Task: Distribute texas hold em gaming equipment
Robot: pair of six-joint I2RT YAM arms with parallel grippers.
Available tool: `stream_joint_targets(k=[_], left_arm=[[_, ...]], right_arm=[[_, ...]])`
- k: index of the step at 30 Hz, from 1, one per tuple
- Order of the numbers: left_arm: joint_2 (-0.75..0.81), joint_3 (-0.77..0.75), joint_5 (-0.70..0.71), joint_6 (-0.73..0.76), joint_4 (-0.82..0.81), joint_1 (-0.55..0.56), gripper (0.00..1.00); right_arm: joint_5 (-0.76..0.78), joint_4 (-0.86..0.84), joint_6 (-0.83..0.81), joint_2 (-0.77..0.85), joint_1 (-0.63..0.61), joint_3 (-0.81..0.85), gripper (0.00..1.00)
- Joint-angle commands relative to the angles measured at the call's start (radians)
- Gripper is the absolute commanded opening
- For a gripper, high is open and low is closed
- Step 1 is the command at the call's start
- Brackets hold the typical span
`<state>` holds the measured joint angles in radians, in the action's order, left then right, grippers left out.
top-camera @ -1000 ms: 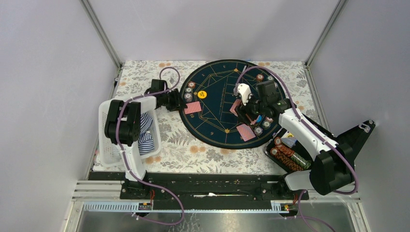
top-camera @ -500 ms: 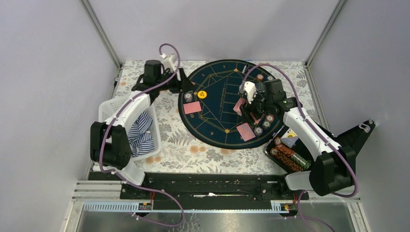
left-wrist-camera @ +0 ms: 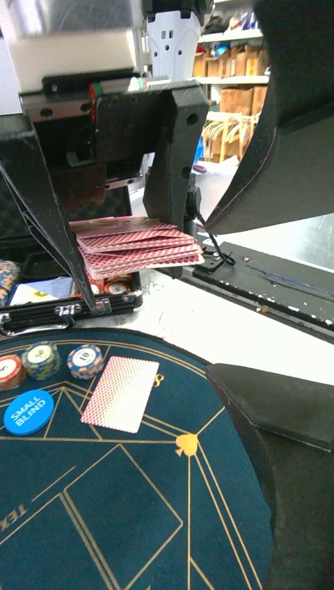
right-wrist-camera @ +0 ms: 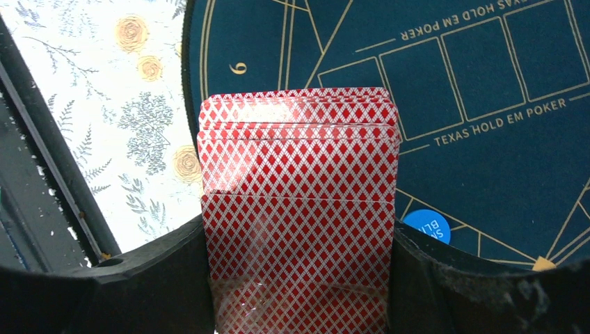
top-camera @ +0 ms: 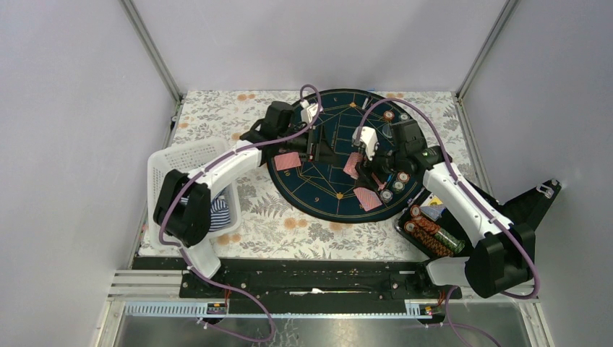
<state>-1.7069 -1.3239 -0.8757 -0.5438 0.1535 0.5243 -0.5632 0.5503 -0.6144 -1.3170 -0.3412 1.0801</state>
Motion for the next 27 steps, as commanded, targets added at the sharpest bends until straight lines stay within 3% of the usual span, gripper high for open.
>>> stream_joint_targets(k=[1,17,27], left_arm=[[-0.024,-0.042,-0.065,-0.061,-0.098,0.030,0.74],[-0.073,-0.022,-0.079,-0.108,-0.145,0.083,0.76],[-0.076,0.003,-0.059,-0.116,-0.134,0.066,0.58]], right_arm=[[-0.034,0.013,-0.033,0.028,-0.027,0.055,0.00],[-0.016,0.013,-0.036,0.015,-0.083,0.061,0.00],[0.004,0.012,-0.030,0.032,-0.089,0.066,0.00]])
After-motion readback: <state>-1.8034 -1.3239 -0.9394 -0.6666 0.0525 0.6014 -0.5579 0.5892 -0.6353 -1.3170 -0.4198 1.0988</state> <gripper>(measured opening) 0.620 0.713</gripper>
